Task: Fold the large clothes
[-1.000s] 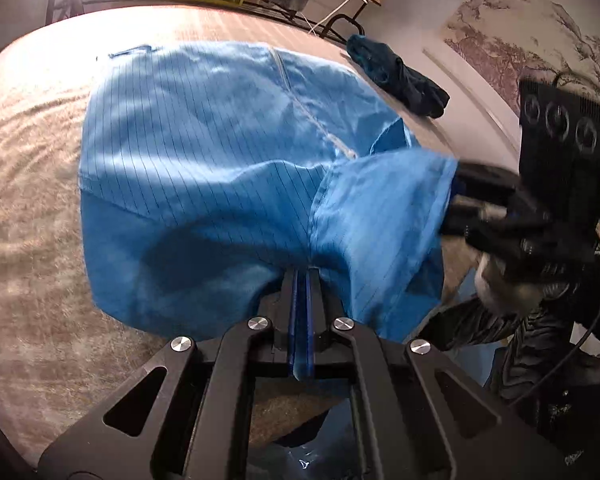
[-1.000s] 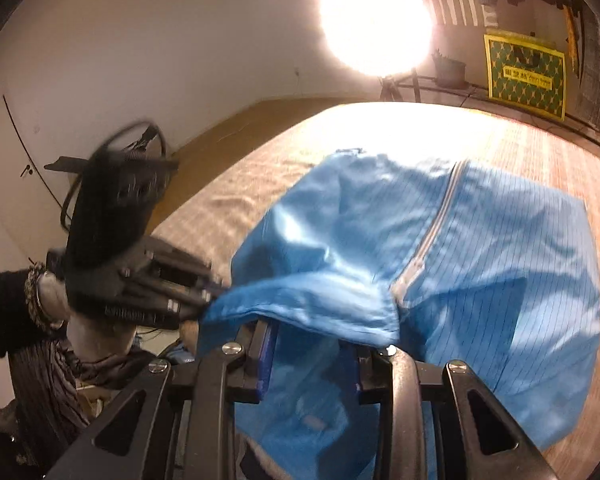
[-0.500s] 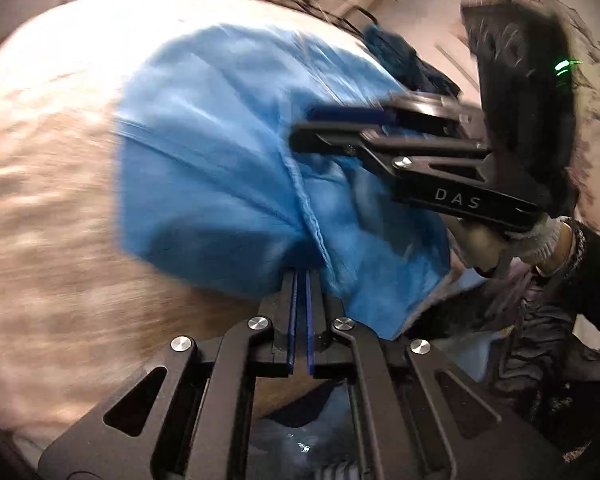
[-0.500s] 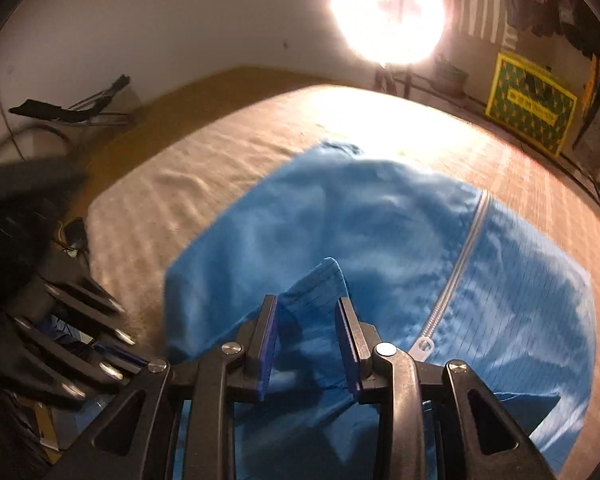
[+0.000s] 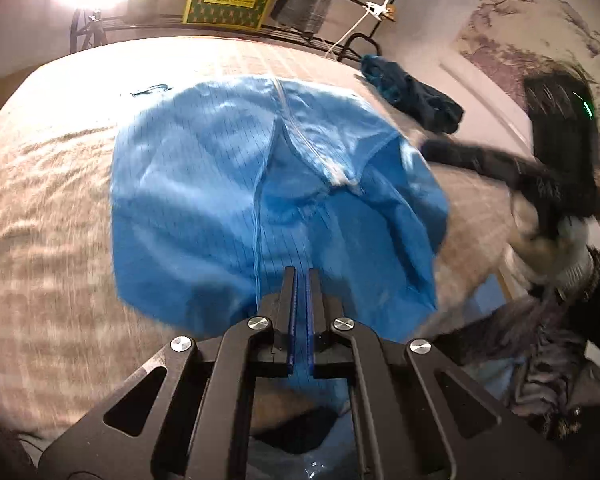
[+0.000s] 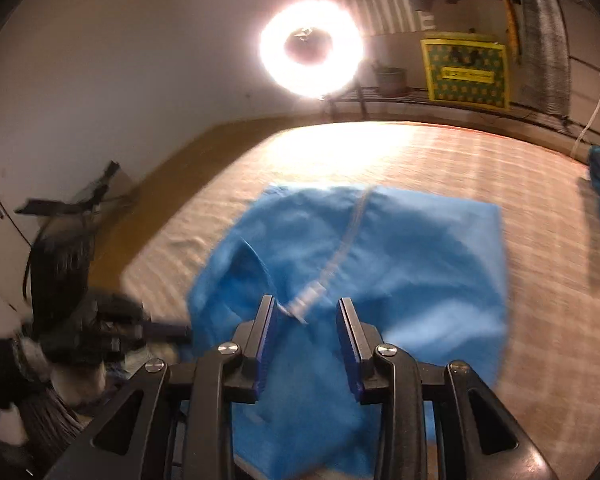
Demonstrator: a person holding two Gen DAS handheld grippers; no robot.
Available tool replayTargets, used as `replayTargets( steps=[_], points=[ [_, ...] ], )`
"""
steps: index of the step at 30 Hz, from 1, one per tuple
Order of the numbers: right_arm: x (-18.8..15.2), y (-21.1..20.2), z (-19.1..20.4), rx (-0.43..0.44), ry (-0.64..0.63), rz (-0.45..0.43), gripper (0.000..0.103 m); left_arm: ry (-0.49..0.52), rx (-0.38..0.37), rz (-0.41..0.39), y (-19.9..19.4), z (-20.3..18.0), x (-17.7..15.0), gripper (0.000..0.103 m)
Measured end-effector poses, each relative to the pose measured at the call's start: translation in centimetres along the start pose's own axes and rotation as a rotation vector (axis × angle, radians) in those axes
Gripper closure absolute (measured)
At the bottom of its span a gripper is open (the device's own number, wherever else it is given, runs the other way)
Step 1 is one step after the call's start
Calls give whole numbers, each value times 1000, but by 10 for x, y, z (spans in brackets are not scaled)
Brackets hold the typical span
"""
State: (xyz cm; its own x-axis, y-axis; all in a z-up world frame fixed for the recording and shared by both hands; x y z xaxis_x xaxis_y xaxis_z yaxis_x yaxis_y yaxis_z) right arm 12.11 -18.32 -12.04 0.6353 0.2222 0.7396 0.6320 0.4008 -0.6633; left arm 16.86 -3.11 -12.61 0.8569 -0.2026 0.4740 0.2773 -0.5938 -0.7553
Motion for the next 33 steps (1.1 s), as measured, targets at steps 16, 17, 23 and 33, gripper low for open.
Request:
replayTargets(
  steps=[16, 17, 23, 33],
  points=[
    [-21, 24, -35, 43, -9, 119, 70, -98, 35, -1, 26, 42, 38, 91],
    [-20, 13, -40, 36, 6, 96, 68, -98, 46, -23, 16, 47, 39, 91],
    [-47, -30, -84, -92, 188, 8, 33, -247, 52, -58, -7, 101, 31, 91],
    [-74, 17, -113, 79, 431, 103, 89, -265, 147, -1, 6, 130, 17, 91]
  ],
)
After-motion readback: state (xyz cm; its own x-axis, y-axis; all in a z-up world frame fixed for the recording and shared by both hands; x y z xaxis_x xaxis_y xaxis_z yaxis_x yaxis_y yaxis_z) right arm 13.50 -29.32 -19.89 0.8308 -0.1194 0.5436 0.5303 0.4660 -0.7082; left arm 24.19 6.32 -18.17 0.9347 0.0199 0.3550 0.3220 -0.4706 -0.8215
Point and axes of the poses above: each gripper's, at about its wrist camera, not at the fingertips, and y roughly the way its jaws point, z to its left, x to its top, the point moved 3 cm from there along y, roughly the way its jaws point, and after that the axes turned 10 degrees about -y, right-handed, at the moved point
